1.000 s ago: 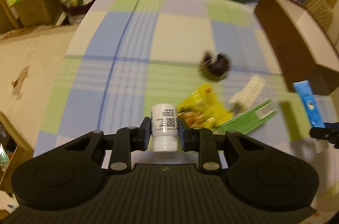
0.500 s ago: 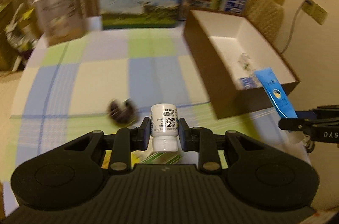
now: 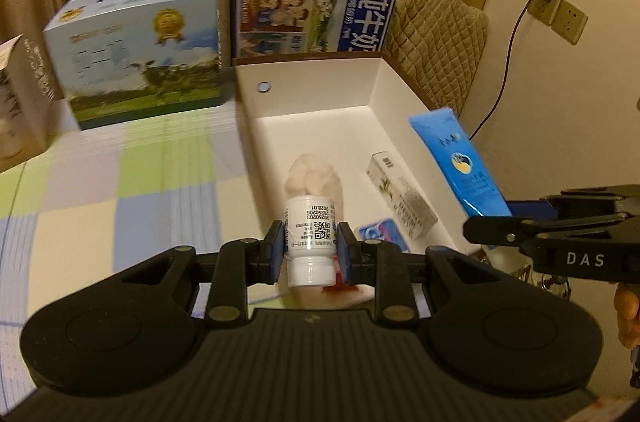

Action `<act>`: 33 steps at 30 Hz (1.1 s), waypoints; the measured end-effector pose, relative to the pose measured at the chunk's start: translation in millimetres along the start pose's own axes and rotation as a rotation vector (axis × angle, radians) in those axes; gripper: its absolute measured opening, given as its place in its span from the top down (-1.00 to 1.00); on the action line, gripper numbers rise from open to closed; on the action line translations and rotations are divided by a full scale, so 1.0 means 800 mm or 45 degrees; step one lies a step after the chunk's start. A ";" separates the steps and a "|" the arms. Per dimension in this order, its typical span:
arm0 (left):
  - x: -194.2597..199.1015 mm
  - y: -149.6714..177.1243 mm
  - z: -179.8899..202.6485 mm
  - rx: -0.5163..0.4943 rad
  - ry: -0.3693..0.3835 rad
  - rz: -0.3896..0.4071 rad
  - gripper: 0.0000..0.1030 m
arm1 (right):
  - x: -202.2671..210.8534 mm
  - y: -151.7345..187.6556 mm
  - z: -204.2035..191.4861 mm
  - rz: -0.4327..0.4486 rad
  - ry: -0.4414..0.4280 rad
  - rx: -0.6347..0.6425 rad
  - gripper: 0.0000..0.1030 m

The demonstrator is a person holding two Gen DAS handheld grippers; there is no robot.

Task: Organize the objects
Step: 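Carry the pill bottle and blue tube into the open box and release both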

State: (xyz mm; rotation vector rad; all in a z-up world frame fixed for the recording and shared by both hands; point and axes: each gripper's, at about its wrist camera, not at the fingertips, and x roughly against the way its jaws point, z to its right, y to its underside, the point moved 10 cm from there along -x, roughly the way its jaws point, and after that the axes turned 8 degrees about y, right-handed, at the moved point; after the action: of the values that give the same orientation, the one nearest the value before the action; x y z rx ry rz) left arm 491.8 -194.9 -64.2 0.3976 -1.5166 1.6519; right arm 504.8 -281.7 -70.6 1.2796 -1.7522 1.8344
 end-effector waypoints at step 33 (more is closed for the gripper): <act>-0.163 -0.045 -0.020 0.010 -0.142 -0.201 0.56 | -0.145 -0.045 0.066 -0.112 0.040 -0.078 0.20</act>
State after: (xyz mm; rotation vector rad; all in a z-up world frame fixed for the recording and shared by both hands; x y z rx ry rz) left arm 601.0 -229.9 -137.0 0.6071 -1.5196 1.5343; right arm 616.4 -281.2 -141.5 1.2763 -1.6948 1.7299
